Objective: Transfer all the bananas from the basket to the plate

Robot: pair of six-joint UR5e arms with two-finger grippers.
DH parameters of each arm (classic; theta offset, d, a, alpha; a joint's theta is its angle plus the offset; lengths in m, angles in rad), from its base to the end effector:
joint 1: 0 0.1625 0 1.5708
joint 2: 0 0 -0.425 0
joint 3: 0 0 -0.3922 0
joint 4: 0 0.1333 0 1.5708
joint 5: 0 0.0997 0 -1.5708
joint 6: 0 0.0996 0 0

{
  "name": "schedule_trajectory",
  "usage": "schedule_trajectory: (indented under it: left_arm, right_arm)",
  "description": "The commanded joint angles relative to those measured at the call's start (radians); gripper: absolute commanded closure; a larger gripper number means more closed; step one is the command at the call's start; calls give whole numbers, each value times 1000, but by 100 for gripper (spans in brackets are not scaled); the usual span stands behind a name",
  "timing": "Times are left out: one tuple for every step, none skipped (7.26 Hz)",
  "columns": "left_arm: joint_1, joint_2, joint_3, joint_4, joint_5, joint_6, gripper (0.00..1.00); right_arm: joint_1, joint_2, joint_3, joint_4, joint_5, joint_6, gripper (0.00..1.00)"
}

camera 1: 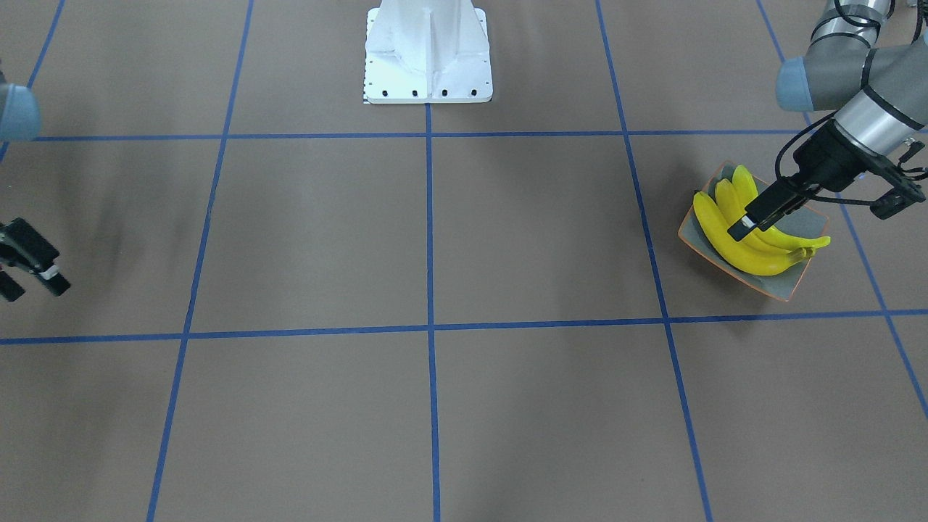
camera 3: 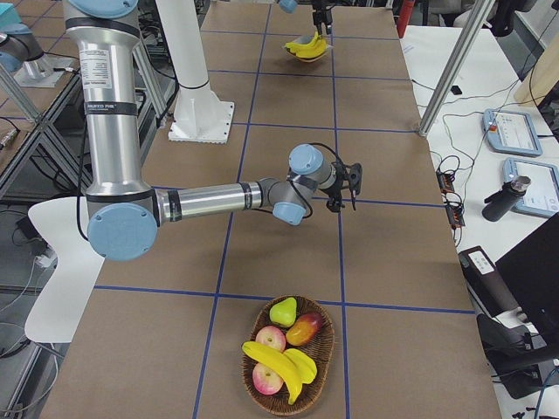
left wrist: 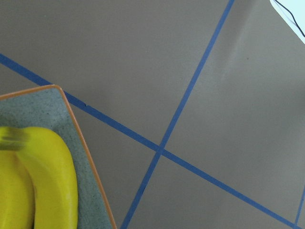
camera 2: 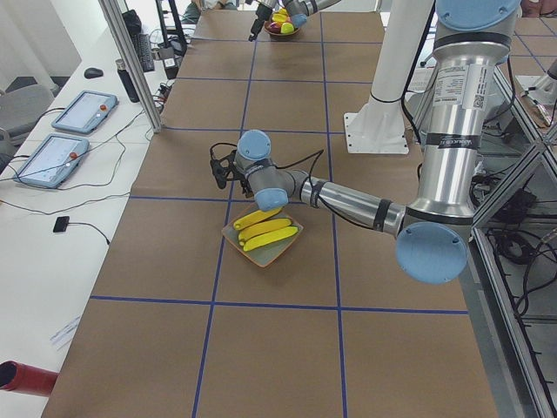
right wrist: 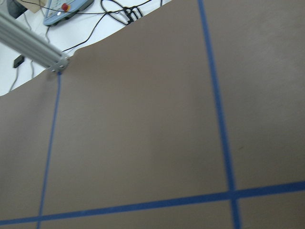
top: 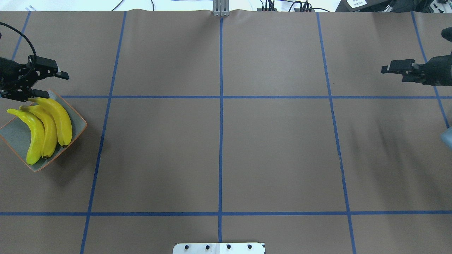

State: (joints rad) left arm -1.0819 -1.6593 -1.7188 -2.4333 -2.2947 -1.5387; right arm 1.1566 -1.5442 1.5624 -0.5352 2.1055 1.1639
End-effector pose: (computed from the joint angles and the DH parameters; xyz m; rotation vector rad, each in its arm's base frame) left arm 0.1898 -0.5001 0.4390 0.0041 1.2396 -0.5173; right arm -0.1366 -0.5159 0.5359 0.3819 -1.0737 0.3861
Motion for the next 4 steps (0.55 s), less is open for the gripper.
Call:
schedule_trajectory:
  left_arm:
    - [0, 12, 2, 2, 3, 76, 0]
    - [-7, 16, 20, 3, 11, 203, 0]
    - [-16, 29, 48, 3, 39, 307, 0]
    - [-51, 30, 92, 3, 61, 401, 0]
  right_arm:
    - [110, -49, -109, -12, 27, -158, 0]
    - [139, -63, -114, -63, 34, -259, 0]
    - [165, -86, -117, -116, 37, -389, 0]
    - [196, -108, -136, -161, 39, -512, 0]
